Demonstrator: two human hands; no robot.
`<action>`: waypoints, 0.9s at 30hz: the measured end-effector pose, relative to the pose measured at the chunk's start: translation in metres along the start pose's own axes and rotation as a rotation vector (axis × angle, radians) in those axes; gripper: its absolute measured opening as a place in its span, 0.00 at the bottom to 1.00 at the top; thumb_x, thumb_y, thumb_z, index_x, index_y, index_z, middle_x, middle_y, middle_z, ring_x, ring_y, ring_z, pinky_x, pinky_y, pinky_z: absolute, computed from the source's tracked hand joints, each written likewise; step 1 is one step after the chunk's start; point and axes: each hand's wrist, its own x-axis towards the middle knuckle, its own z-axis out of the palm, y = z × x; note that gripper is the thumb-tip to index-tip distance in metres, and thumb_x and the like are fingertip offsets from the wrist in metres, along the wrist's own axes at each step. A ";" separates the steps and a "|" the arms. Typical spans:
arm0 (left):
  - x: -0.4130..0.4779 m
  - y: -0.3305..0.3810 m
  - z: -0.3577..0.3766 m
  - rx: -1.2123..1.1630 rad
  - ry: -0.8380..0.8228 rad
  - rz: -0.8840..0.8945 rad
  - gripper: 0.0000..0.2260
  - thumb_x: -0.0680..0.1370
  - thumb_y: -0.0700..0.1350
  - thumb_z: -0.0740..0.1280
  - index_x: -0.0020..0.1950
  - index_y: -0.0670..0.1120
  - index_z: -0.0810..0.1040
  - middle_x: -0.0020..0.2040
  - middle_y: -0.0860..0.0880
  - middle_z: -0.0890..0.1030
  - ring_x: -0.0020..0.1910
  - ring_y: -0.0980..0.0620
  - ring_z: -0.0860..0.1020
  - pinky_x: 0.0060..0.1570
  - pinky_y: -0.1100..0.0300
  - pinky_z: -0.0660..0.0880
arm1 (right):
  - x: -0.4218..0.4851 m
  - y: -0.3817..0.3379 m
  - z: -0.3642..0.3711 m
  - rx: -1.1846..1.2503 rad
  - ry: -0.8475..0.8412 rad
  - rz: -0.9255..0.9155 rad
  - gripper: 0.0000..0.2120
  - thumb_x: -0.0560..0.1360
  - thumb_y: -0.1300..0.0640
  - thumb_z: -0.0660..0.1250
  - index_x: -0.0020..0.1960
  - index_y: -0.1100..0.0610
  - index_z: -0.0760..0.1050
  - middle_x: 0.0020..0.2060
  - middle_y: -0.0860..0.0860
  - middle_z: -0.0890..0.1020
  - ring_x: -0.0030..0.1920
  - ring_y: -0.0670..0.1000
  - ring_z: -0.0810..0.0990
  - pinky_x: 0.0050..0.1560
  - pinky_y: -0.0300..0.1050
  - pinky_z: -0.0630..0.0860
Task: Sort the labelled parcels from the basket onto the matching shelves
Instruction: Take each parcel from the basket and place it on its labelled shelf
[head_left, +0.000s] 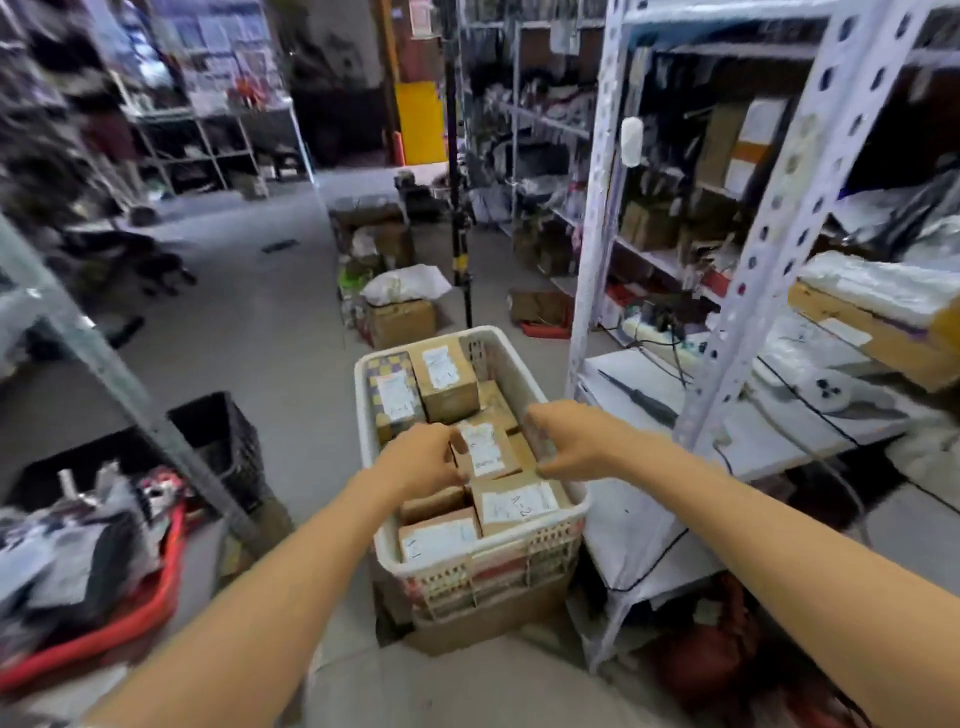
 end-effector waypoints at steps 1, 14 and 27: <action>0.004 -0.011 -0.004 -0.010 0.005 -0.015 0.17 0.73 0.50 0.73 0.60 0.48 0.77 0.53 0.48 0.80 0.51 0.50 0.78 0.52 0.51 0.77 | 0.014 -0.003 0.002 -0.002 -0.014 -0.012 0.15 0.71 0.55 0.69 0.54 0.58 0.69 0.50 0.54 0.74 0.50 0.55 0.73 0.45 0.49 0.72; 0.092 -0.086 0.026 -0.130 -0.119 -0.042 0.17 0.73 0.53 0.72 0.59 0.50 0.76 0.53 0.50 0.79 0.51 0.52 0.77 0.53 0.52 0.77 | 0.120 0.025 0.050 0.043 -0.167 0.097 0.27 0.71 0.55 0.70 0.68 0.56 0.67 0.63 0.52 0.75 0.59 0.52 0.75 0.55 0.48 0.76; 0.193 -0.114 0.090 -0.174 -0.360 -0.197 0.19 0.73 0.52 0.72 0.62 0.49 0.75 0.58 0.48 0.80 0.54 0.49 0.78 0.55 0.51 0.76 | 0.223 0.117 0.132 0.028 -0.406 0.119 0.29 0.67 0.53 0.73 0.65 0.55 0.68 0.57 0.53 0.76 0.52 0.55 0.76 0.50 0.51 0.77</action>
